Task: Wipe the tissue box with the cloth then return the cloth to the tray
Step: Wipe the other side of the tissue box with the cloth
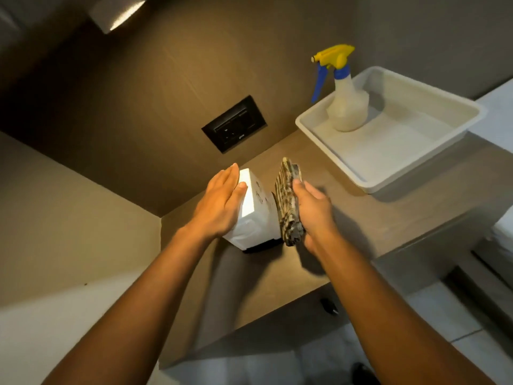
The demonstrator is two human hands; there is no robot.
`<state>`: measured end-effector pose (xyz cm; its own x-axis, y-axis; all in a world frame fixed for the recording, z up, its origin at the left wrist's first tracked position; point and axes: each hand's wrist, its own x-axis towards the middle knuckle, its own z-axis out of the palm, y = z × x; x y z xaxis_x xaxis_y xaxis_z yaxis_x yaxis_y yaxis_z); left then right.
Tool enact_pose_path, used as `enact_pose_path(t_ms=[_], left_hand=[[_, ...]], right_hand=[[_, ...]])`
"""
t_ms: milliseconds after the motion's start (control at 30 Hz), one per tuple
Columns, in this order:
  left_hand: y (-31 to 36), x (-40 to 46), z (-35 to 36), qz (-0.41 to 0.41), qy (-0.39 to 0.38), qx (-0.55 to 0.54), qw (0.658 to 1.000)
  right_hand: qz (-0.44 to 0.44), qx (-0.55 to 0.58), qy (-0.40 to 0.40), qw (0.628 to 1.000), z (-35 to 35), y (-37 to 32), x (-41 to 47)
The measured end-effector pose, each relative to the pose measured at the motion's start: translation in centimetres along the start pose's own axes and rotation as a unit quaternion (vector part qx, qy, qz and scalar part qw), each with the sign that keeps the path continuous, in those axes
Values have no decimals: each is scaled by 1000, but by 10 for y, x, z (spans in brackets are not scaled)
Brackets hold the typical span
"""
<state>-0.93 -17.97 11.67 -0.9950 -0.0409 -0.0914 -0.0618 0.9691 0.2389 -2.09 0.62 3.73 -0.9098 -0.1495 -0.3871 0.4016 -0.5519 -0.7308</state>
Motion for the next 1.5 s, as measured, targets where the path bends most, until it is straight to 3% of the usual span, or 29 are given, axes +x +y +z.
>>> enact_pose_path(t_ms=[233,367,467,767,1000,1167,1267,1500], left_hand=[[-2,-1,0,20,1,-4,1000],[-3,-1,1,22,0,-6,1000],[-5,1,2,28,3,4,1000],[-8,2,4,35,9,5,999],[-8,5,6,37,8,16,999],[-8,4,7,36,14,15,999],[-7,3,7,34,16,7,999],[-6,2,6,33,10,17,999]], right_hand=[[-140,-188,-56,970,62,4,0],[-112,-242,-66,961,57,1,21],[-66,-237,-41,968,42,10,22],[-167,-220,-35,960,57,13,11],[-91,-228,-14,969,36,19,20],[-205,-194,-19,959,46,26,-11],[-224,-238,-34,944,61,8,5],[-106,-238,-2,966,34,21,23]])
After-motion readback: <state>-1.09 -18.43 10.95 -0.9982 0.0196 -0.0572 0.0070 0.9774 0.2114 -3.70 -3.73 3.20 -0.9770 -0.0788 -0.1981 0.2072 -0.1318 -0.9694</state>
